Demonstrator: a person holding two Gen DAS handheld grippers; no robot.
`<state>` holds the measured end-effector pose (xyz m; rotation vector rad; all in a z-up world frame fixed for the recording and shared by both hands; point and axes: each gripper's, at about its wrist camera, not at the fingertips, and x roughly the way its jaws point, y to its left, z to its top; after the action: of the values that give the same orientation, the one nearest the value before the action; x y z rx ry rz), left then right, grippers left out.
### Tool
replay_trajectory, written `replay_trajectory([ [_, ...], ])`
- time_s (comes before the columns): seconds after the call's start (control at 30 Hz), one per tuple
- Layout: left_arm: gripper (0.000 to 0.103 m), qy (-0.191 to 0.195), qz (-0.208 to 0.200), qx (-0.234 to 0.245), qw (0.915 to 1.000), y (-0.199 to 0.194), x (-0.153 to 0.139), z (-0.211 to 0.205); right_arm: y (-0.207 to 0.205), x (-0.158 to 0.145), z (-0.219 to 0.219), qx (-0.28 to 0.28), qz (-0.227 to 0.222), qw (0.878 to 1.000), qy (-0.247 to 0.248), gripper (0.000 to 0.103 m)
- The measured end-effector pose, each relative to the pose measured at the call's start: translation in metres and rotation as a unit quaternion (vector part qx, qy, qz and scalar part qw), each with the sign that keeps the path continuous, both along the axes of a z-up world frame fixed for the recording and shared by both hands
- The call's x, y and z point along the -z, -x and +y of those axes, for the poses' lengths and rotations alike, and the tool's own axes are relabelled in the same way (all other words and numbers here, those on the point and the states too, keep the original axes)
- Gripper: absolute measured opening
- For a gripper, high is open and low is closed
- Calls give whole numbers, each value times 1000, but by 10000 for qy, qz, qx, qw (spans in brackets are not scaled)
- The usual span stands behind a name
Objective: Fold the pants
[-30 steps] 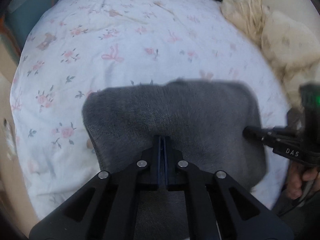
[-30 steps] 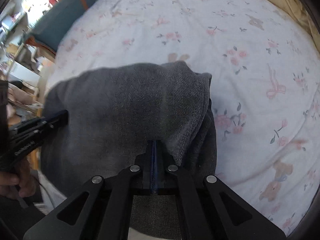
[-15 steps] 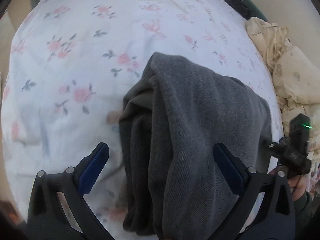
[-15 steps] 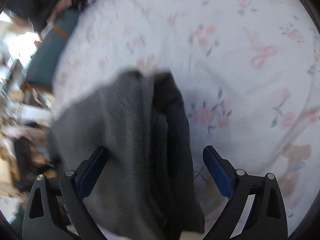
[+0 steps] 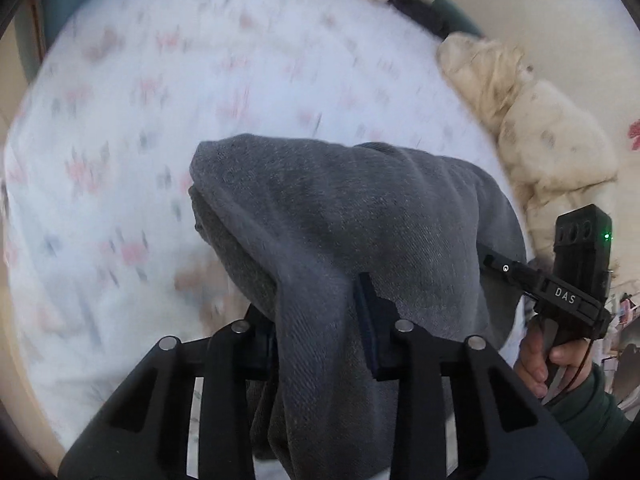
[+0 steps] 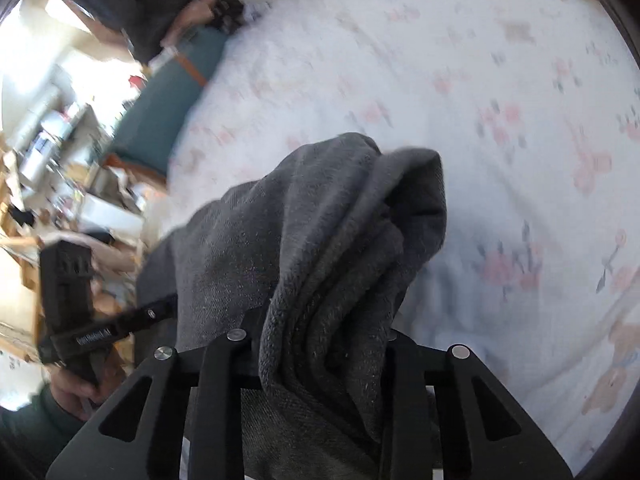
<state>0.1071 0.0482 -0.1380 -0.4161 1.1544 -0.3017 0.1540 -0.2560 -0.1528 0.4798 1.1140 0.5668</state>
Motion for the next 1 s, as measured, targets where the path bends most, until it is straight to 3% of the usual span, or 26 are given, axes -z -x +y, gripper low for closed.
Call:
replay_trajectory([
  [0.1, 25, 87, -288, -237, 9993, -33, -34, 18, -28, -32, 6, -74, -424, 9990, -145, 29],
  [0.2, 25, -192, -584, -169, 9980, -81, -56, 20, -79, -56, 17, -109, -761, 9970, -72, 29],
  [0.37, 20, -473, -1044, -403, 9926, -207, -76, 35, -193, -73, 37, -129, -1241, 9922, 50, 29],
  [0.5, 18, -624, -1185, -689, 9886, -300, -68, 55, -289, -66, 66, -68, -1389, 9896, 358, 29],
  [0.67, 19, -1087, -1048, -897, 9845, -374, -21, 61, -369, -31, 104, 129, -1253, 9883, 865, 30],
  [0.73, 19, -1438, -1058, -927, 9796, -393, -1, 62, -394, -5, 118, 77, -1089, 9839, 1418, 34],
  [0.8, 24, -2125, -1139, -951, 9658, -398, 11, 60, -408, 18, 127, 29, -871, 9710, 2225, 39],
  [0.83, 30, -2304, -1215, -920, 9611, -397, 14, 62, -412, 25, 127, 48, -916, 9629, 2539, 44],
  [0.87, 47, -2416, -1327, -938, 9567, -393, 15, 66, -407, 25, 121, 144, -1086, 9575, 2667, 58],
  [0.9, 54, -2567, -1451, -1029, 9500, -386, 15, 72, -402, 22, 112, 275, -1239, 9558, 2654, 67],
  [0.93, 54, -2593, -1576, -1071, 9468, -379, 12, 76, -396, 17, 103, 404, -1327, 9546, 2638, 68],
  [1.0, 54, -2204, -1903, -1150, 9497, -358, 1, 85, -380, 4, 88, 595, -1556, 9540, 2493, 67],
])
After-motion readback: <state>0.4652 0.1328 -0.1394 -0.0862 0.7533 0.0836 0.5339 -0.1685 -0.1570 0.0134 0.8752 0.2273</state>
